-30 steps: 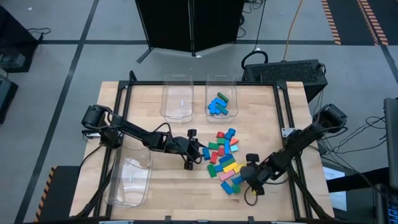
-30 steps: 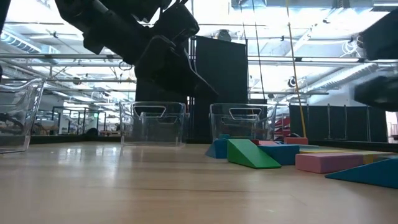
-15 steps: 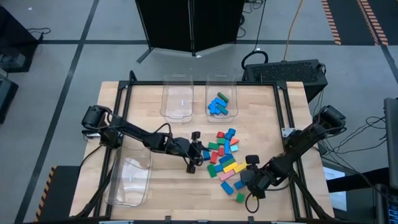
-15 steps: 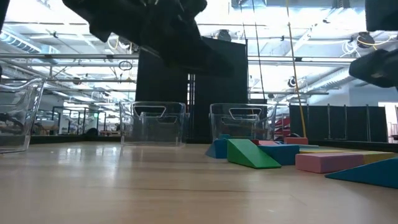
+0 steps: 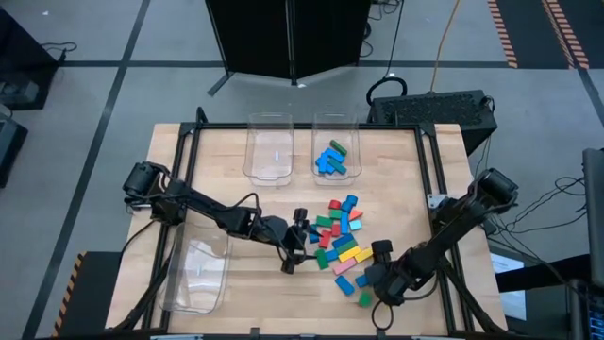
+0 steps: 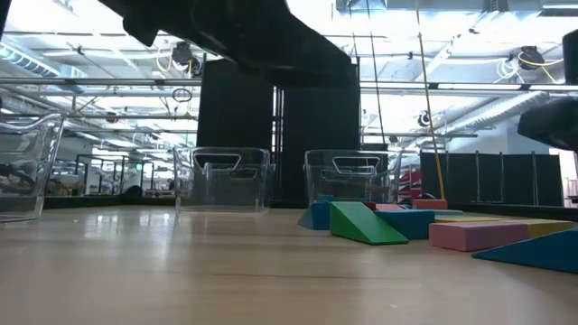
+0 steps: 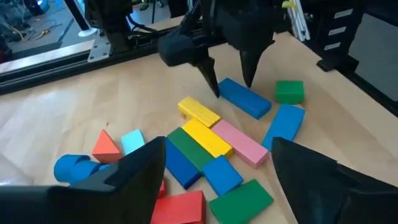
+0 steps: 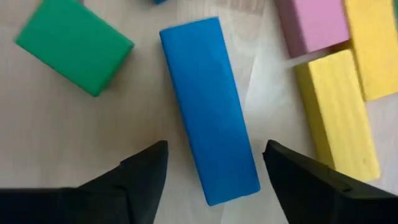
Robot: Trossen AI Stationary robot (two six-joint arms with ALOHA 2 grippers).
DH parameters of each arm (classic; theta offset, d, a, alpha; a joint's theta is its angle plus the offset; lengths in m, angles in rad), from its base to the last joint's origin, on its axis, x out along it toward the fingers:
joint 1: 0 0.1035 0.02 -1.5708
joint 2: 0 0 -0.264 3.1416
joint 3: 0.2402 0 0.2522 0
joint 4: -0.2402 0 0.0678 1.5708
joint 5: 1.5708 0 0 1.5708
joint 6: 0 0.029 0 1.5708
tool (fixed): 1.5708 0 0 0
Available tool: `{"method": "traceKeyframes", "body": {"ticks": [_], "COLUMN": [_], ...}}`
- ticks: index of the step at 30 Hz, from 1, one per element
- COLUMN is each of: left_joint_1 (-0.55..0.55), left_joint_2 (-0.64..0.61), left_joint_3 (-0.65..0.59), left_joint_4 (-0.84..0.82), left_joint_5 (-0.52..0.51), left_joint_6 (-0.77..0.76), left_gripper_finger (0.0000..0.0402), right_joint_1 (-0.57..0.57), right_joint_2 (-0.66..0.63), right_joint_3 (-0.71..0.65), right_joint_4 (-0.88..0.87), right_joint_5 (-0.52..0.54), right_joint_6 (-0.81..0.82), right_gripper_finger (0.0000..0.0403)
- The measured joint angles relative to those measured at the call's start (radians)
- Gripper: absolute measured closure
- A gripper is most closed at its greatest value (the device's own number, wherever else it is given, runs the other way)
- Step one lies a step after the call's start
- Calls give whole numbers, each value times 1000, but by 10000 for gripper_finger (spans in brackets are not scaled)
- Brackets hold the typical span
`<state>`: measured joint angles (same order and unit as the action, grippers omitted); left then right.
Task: Sort blocks by size
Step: Put the blue rectangular block into the top right transparent bin
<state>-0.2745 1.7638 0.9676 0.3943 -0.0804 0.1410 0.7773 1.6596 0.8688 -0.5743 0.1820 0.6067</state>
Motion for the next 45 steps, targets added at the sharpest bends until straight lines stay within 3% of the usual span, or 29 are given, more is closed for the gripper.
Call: {"method": "traceKeyframes", "body": {"ticks": [7,16,23,29,37,45], "left_joint_1": [1,9,17,18,14,-45], "left_joint_2": [0,75,83,82,82,82], "left_joint_3": [-1,-1,30,119,127,127], "left_joint_4": [46,228,159,-37,-42,-32], "left_joint_5": [30,33,28,27,23,17], "left_joint_6": [7,-28,-31,-79,51,355], "left_gripper_finger": [104,104,104,104,104,104], "right_joint_1": [0,-4,-4,-3,-18,-63], "right_joint_2": [29,29,30,25,-69,-127], "right_joint_3": [5,4,3,2,-2,0], "right_joint_4": [3,14,25,22,19,165], "right_joint_5": [2,-9,-7,109,346,373], "right_joint_6": [55,89,78,88,148,84], "right_gripper_finger": [130,200,275,287,284,283]}}
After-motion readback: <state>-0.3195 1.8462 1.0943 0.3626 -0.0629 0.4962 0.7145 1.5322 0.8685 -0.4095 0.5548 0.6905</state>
